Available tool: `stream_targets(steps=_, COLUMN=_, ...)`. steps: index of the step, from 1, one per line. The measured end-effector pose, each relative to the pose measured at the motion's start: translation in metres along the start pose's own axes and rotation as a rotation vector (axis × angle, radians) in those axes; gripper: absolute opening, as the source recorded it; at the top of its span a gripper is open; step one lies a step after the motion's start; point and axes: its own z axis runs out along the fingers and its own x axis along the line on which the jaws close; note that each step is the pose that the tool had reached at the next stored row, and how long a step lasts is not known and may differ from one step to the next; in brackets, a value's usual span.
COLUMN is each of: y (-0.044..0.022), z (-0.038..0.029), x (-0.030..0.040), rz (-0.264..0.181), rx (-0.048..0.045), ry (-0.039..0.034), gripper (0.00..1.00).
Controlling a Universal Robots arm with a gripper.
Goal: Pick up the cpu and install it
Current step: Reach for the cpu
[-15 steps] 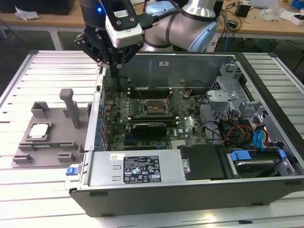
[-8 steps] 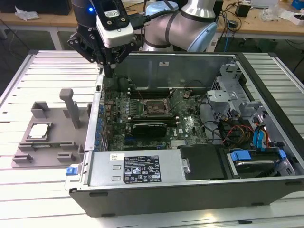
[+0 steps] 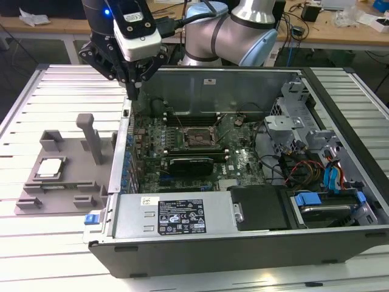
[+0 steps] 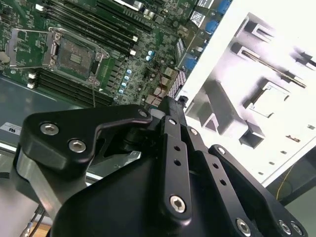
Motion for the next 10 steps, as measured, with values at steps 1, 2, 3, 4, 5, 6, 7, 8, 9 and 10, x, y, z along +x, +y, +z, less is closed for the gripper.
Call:
stream_targets(steps=1, y=-0.0001, z=0.0000, x=0.0012, rz=0.000, rx=0.0000, ry=0.0000, gripper=0.11)
stream_targets(steps=2, y=-0.0002, z=-0.0001, x=0.0023, rz=0.000, rx=0.0001, ry=0.0001, gripper=0.11)
stream_targets(steps=3, y=-0.0003, z=-0.0002, x=0.0045, rz=0.000, rx=0.0001, ry=0.0000, gripper=0.11)
stream_targets(steps=4, y=-0.0005, z=-0.0002, x=0.0059, rz=0.000, rx=0.0000, ry=0.0000, gripper=0.11)
stream_targets(steps=5, y=-0.0006, z=-0.0002, x=0.0073, rz=0.000, rx=0.0000, ry=0.0000, gripper=0.11)
stream_targets(steps=6, y=-0.0007, z=-0.0002, x=0.0089, rz=0.000, rx=0.0000, ry=0.0000, gripper=0.11)
stream_targets(steps=7, y=-0.0008, z=-0.0003, x=0.0099, rz=0.000, rx=0.0000, ry=0.0000, gripper=0.11)
stream_targets(steps=8, y=-0.0009, z=-0.0003, x=0.0119, rz=0.000, rx=0.0000, ry=0.0000, gripper=0.11)
stream_targets(steps=9, y=-0.0010, z=-0.0004, x=0.0133, rz=0.000, rx=0.0001, ry=0.0001, gripper=0.11)
stream_targets(steps=10, y=-0.0011, z=-0.0004, x=0.0146, rz=0.000, rx=0.0001, ry=0.0000, gripper=0.11)
